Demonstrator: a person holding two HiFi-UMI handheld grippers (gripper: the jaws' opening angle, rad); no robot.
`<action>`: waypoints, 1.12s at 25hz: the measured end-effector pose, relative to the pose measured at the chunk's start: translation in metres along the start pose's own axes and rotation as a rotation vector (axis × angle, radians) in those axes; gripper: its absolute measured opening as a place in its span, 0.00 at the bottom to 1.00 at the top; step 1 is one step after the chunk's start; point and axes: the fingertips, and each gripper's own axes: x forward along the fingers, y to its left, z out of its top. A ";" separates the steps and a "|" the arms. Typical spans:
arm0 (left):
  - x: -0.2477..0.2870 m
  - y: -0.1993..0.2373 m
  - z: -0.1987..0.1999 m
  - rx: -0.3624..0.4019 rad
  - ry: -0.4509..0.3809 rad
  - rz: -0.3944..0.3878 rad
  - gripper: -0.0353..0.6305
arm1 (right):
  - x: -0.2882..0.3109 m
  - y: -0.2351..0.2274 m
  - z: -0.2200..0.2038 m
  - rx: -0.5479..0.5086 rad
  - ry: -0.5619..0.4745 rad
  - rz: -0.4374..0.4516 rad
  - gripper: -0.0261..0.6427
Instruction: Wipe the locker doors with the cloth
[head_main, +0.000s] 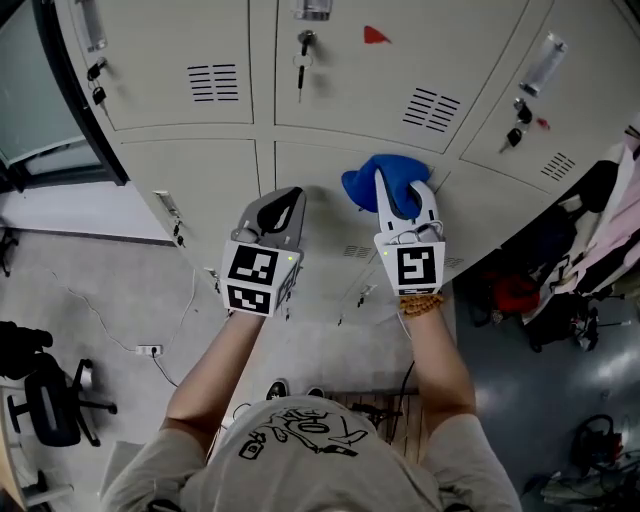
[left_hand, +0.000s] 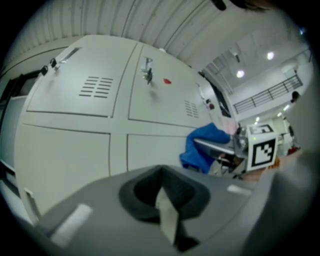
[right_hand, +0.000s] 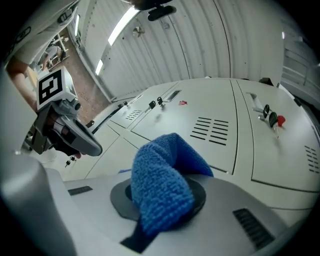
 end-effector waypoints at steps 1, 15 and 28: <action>-0.003 0.003 -0.003 -0.003 0.006 0.007 0.06 | 0.000 0.006 -0.003 0.013 0.002 -0.001 0.09; -0.070 -0.017 -0.044 -0.124 0.054 -0.027 0.06 | -0.084 0.075 0.012 0.562 0.048 0.007 0.09; -0.059 -0.065 -0.043 -0.096 0.057 -0.094 0.06 | -0.115 0.089 0.012 0.602 0.096 0.013 0.09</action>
